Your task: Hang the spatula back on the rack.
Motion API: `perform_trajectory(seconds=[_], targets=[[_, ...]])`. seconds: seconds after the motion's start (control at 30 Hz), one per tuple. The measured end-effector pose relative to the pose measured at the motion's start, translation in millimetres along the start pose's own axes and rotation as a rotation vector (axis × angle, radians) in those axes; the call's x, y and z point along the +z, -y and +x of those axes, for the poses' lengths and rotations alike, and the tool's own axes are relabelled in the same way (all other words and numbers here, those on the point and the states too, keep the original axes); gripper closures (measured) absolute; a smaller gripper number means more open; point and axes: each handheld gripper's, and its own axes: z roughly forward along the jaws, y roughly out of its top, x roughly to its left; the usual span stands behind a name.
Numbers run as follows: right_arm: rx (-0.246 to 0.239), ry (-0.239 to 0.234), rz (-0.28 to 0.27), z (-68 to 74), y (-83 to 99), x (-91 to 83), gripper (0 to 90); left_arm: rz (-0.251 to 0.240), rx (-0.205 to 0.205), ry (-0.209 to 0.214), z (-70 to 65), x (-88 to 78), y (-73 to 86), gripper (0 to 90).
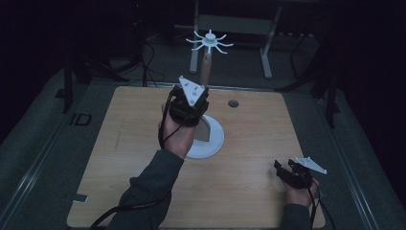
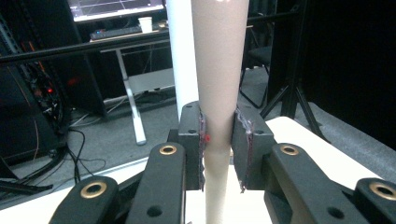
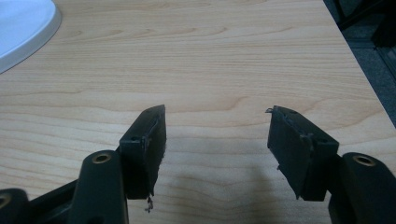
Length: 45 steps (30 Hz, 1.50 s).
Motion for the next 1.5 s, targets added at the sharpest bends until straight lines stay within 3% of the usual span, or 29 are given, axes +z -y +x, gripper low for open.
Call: perform_trajectory(seconds=[0.9,1.5], targets=[[0.001,-0.001,-0.002,0.0,0.2,-0.3,36.9,0.022,0.023,-0.041,-3.0,8.7,-4.6,75.0],[0.001,-0.002,-0.002,-0.2,0.2,-0.3,36.8,0.039,0.008,-0.049,0.2,17.5,-4.0,74.9]])
